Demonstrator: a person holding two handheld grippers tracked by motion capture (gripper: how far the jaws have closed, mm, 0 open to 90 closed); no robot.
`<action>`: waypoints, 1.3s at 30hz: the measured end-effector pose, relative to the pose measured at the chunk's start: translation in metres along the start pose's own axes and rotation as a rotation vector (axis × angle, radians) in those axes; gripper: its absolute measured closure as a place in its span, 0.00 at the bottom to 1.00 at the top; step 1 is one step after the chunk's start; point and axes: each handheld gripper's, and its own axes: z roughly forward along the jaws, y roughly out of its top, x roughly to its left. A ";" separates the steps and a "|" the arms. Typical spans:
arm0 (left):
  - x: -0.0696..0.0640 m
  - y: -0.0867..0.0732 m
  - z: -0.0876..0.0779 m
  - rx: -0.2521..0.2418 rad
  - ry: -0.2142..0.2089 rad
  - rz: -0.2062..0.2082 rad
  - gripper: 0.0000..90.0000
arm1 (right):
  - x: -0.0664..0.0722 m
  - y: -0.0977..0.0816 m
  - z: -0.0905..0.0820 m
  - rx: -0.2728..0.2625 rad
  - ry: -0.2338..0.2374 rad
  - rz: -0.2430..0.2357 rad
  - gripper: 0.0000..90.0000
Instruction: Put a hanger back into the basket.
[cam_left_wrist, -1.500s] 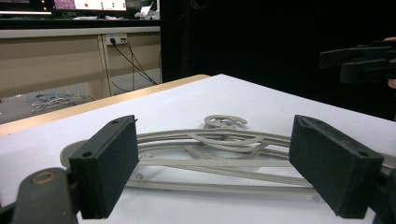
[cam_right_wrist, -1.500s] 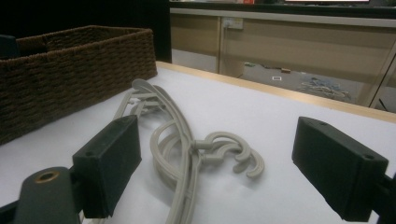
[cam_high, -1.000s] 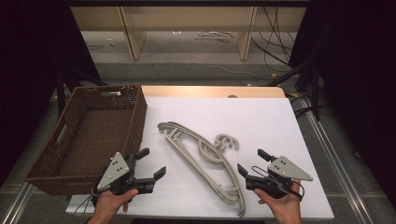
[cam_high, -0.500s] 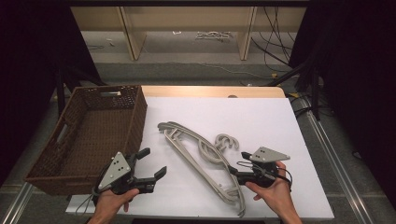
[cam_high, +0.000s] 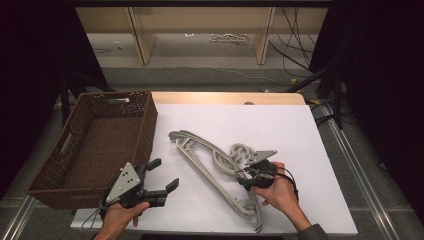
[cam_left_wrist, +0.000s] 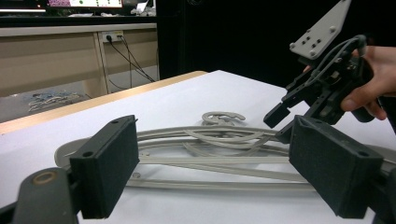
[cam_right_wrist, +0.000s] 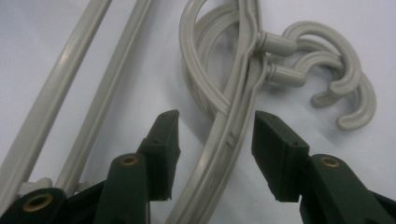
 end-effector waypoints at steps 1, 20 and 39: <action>0.000 0.000 0.000 0.000 0.000 0.000 0.18 | 0.000 0.000 0.000 0.000 0.000 0.000 0.60; -0.002 0.000 0.001 0.005 -0.013 0.005 0.18 | -0.008 0.009 0.012 0.069 -0.055 0.058 0.80; -0.001 0.001 0.001 0.003 -0.010 0.001 0.18 | -0.003 0.022 -0.015 0.008 -0.144 0.060 0.89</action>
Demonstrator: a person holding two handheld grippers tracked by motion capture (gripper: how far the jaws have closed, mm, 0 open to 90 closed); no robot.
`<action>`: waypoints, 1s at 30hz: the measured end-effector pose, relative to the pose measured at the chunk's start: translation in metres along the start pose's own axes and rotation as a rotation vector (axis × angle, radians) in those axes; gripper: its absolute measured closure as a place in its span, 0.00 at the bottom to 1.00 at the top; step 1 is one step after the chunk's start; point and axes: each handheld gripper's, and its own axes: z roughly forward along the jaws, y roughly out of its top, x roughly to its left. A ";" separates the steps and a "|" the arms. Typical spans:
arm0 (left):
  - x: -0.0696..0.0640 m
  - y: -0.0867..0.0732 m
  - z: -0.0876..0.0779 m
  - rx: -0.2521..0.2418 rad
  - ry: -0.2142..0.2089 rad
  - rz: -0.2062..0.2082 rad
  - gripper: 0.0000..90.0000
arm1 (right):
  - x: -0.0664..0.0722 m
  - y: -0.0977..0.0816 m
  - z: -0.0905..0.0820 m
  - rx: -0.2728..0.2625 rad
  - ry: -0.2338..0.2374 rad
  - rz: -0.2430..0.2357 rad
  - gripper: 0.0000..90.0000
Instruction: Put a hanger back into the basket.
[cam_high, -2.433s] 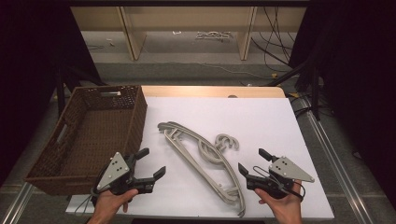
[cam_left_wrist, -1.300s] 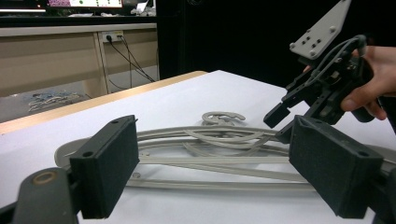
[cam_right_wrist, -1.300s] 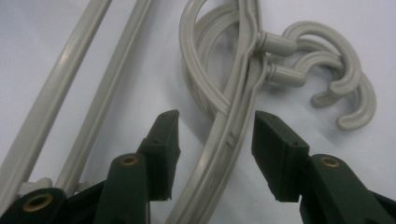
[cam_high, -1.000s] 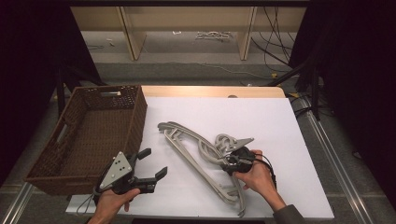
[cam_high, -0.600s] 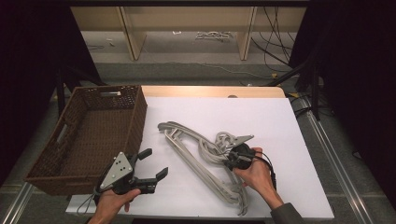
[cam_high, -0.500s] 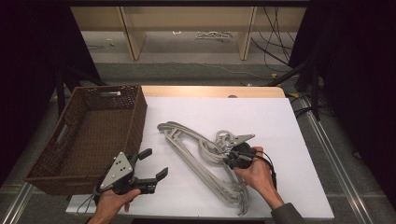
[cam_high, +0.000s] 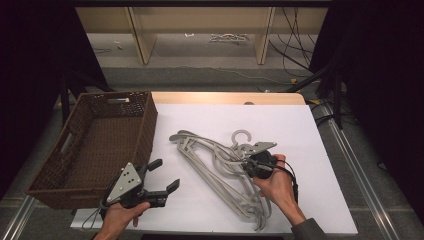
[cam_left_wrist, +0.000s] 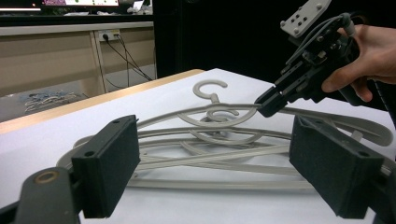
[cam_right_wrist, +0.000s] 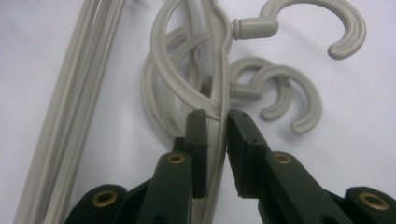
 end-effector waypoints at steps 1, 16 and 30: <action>0.000 0.000 0.000 -0.002 -0.001 0.001 0.18 | -0.001 0.001 -0.003 -0.021 0.006 -0.007 0.91; 0.000 0.000 0.001 0.006 0.010 0.002 0.18 | 0.019 0.010 -0.018 -0.070 0.032 -0.182 0.91; 0.002 0.029 0.080 0.170 0.026 0.142 0.32 | 0.030 0.009 -0.029 -0.086 0.016 -0.250 0.91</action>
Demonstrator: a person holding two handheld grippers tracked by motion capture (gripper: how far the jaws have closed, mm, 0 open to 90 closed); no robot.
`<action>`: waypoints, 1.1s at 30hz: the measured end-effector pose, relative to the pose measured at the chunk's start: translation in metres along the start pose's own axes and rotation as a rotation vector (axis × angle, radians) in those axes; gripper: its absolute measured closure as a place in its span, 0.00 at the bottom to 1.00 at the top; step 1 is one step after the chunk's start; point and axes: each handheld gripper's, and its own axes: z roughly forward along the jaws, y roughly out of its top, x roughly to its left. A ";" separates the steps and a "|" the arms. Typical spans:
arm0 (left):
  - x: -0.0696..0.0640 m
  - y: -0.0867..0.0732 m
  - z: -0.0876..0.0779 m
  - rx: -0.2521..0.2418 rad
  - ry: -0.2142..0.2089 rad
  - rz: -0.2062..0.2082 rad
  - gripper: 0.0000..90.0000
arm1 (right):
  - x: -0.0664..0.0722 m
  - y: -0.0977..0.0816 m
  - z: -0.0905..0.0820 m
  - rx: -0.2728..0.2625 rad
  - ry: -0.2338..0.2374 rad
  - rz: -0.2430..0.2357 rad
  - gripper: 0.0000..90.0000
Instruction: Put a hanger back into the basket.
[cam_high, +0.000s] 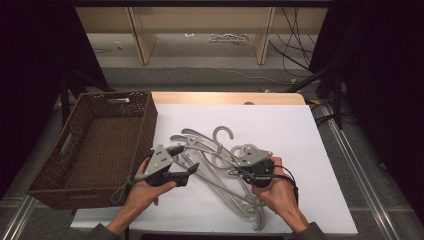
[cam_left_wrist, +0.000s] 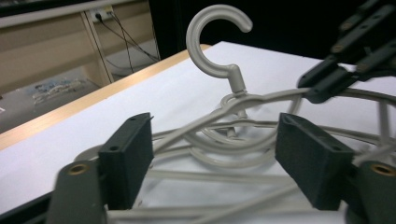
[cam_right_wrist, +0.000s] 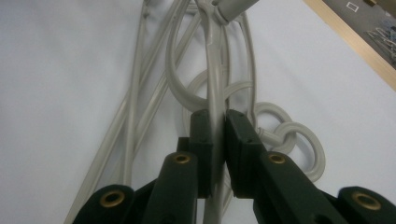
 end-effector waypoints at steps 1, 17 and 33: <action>0.001 0.005 0.012 0.040 -0.002 0.027 0.32 | 0.001 0.000 0.000 -0.001 0.003 -0.006 0.91; 0.006 0.006 0.059 0.251 -0.091 0.181 0.46 | 0.004 0.004 -0.005 -0.010 -0.007 -0.055 0.91; 0.001 0.033 0.064 0.401 -0.166 0.387 0.80 | -0.003 0.007 -0.016 -0.104 -0.027 -0.097 0.77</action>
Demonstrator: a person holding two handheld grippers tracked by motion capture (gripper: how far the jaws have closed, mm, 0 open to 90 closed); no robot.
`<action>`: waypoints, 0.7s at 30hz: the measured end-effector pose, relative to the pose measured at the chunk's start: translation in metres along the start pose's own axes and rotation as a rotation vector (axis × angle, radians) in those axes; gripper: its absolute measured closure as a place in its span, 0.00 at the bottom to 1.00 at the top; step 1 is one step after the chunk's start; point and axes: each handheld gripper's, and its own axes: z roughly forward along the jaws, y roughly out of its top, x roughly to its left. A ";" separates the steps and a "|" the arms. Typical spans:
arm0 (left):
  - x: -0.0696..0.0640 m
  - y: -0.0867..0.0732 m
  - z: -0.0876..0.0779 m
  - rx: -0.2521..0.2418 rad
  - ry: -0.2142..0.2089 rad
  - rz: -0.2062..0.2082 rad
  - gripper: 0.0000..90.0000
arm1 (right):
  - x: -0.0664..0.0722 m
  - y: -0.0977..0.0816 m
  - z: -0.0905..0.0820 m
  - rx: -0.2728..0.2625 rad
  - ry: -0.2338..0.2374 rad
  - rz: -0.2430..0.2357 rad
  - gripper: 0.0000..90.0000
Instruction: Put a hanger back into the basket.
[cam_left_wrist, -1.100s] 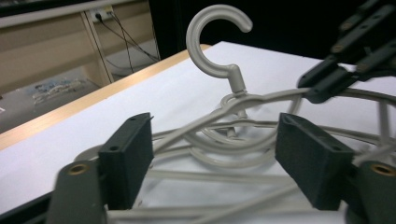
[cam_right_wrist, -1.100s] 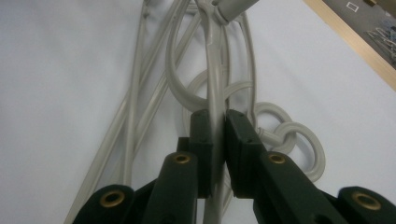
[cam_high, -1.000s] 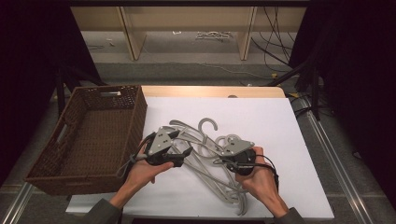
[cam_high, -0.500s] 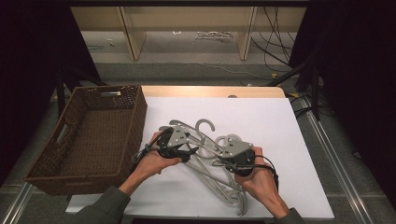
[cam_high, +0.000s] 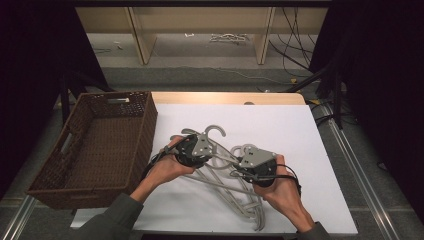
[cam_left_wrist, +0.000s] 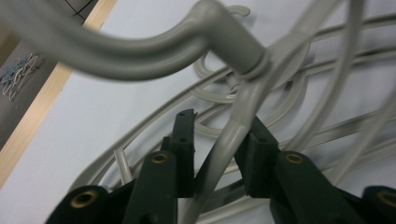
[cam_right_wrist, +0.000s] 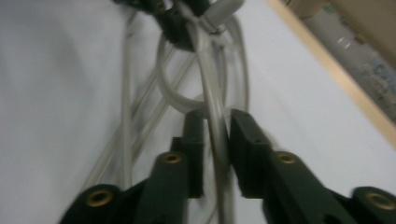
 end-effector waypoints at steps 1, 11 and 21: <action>0.001 0.001 -0.004 0.003 0.004 0.007 0.83 | -0.002 0.001 -0.003 -0.015 -0.024 0.006 0.70; 0.009 0.000 -0.018 -0.021 0.017 -0.077 0.90 | -0.016 0.007 -0.024 -0.225 -0.117 0.107 0.47; 0.015 -0.004 -0.022 -0.020 0.013 -0.130 0.91 | -0.012 -0.001 -0.018 -0.233 -0.102 0.195 0.37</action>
